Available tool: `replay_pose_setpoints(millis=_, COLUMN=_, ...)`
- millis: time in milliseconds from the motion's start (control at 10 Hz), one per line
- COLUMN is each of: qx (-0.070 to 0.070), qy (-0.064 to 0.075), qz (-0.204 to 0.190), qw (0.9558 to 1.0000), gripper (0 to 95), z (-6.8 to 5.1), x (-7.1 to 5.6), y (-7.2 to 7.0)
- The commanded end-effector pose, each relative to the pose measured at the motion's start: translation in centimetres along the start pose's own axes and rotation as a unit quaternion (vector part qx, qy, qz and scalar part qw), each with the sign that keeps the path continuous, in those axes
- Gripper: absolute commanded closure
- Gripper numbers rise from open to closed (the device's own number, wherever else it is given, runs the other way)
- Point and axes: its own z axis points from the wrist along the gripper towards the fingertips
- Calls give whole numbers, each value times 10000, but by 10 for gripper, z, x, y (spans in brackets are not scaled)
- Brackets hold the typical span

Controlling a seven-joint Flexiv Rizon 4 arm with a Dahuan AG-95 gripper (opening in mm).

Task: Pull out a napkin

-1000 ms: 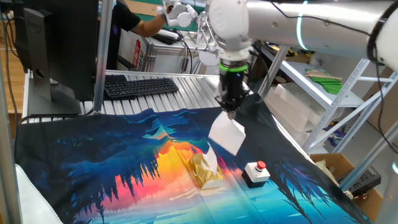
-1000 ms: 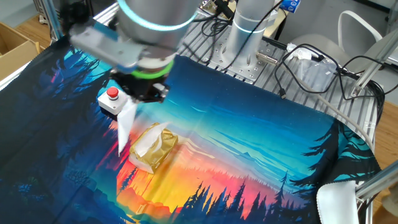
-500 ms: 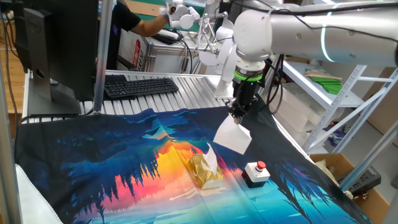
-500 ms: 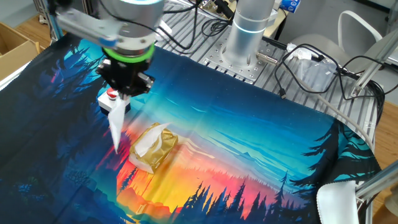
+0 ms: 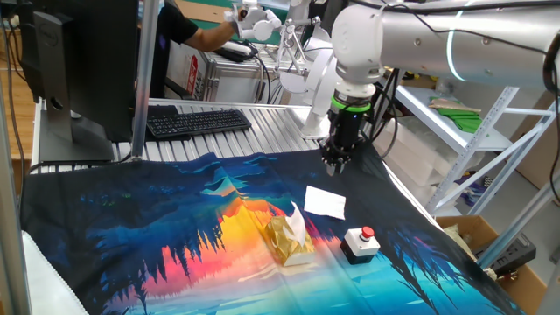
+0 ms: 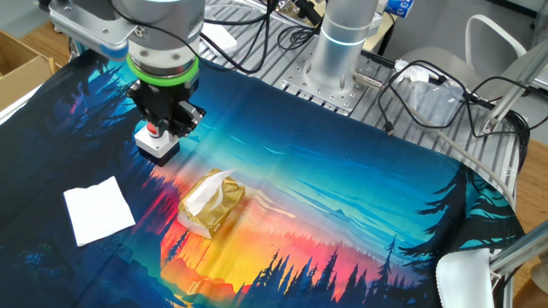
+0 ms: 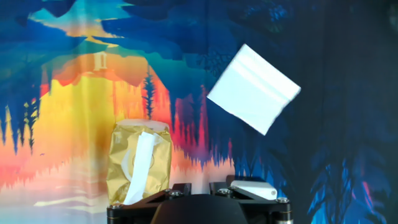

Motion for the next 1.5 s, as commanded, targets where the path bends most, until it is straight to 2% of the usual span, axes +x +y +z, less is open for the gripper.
replay_pose_setpoints(millis=100, qx=96, qy=-4, qz=-358, qw=9993, gripper=570, z=0, x=-1, y=7)
replay_pose_setpoints(millis=200, qx=89, qy=-5, qz=-300, qw=9995, gripper=380, z=-1, x=0, y=10)
replay_pose_setpoints(millis=500, qx=-76, qy=-25, qz=-472, qw=9989, gripper=380, z=-1, x=0, y=11)
replay_pose_setpoints(millis=700, qx=-104, qy=-30, qz=-639, qw=9979, gripper=380, z=-1, x=0, y=11)
replay_pose_setpoints(millis=1000, qx=-51, qy=-13, qz=-781, qw=9969, gripper=380, z=-1, x=0, y=11)
replay_pose_setpoints(millis=1200, qx=68, qy=47, qz=-824, qw=9966, gripper=380, z=-1, x=0, y=11)
replay_pose_setpoints(millis=1500, qx=106, qy=76, qz=-823, qw=9965, gripper=380, z=-1, x=0, y=11)
